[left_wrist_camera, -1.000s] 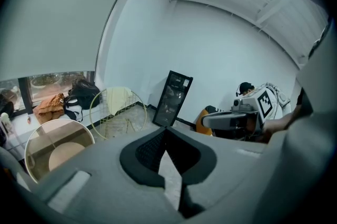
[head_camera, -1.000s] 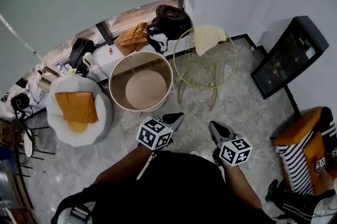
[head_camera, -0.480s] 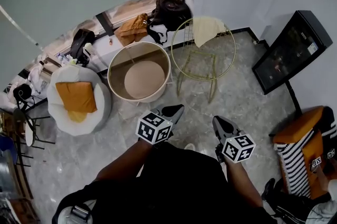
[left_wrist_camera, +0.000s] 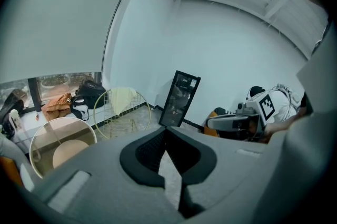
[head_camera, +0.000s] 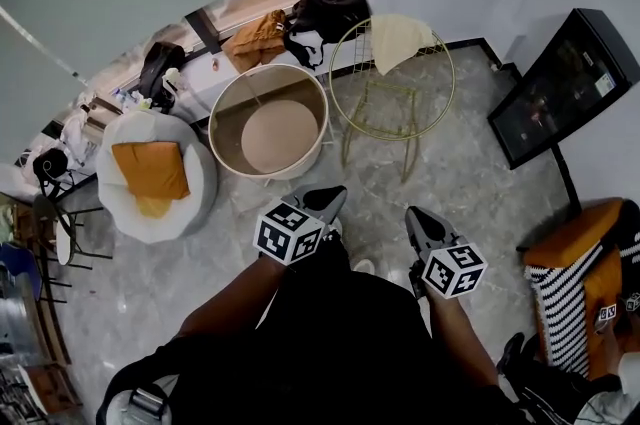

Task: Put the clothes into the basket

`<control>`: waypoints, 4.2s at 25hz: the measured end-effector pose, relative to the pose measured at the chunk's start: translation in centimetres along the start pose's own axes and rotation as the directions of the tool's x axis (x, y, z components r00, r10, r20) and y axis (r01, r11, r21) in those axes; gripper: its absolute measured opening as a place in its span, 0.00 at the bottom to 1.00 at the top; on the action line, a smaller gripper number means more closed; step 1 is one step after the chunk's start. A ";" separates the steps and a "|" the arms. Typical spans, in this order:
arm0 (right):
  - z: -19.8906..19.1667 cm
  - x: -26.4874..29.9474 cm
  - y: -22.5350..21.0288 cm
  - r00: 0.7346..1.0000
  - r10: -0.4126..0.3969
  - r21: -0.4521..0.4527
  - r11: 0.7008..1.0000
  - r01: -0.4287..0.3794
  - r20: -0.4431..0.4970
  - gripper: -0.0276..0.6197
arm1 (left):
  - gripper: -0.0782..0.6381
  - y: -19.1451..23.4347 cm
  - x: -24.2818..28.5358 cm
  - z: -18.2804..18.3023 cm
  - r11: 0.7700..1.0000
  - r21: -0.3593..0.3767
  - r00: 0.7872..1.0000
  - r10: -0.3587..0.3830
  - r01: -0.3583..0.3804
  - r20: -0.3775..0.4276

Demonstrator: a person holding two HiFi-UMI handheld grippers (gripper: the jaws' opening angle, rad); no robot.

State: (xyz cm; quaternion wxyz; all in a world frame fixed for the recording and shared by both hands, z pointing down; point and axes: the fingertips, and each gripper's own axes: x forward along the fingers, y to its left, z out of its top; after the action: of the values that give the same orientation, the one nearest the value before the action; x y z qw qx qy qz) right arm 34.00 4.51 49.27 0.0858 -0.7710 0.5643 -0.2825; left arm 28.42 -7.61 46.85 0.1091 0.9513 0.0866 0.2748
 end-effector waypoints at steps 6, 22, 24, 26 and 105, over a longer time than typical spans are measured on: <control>0.5 1.4 -1.2 1.000 -0.015 0.002 1.000 0.015 -0.008 0.07 | 0.11 1.5 2.0 0.6 1.000 -0.017 1.000 -0.016 0.016 -0.012; 8.8 14.0 -5.3 0.997 -0.065 -0.024 0.998 0.064 -0.033 0.07 | 0.11 13.1 9.0 9.5 0.996 0.005 0.996 -0.086 0.086 0.024; 10.2 16.0 -5.5 0.997 -0.068 -0.034 0.997 0.067 -0.028 0.07 | 0.11 15.2 9.6 10.9 0.996 0.011 0.995 -0.091 0.090 0.030; 11.4 18.0 -5.4 0.997 -0.070 -0.045 0.997 0.068 -0.028 0.07 | 0.11 17.2 9.9 11.7 0.995 0.013 0.995 -0.097 0.097 0.027; 17.3 50.6 -57.0 0.832 -0.392 -0.257 0.915 0.309 -0.393 0.25 | 0.11 38.5 39.5 22.0 0.981 -0.089 0.965 0.150 -0.173 -0.215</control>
State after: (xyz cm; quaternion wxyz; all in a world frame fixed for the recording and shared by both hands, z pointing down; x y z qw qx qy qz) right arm 100.38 -25.31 77.86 -0.1675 -0.7828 0.4409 -0.4059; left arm 77.35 -39.28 58.43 0.1276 0.9141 0.0047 0.3849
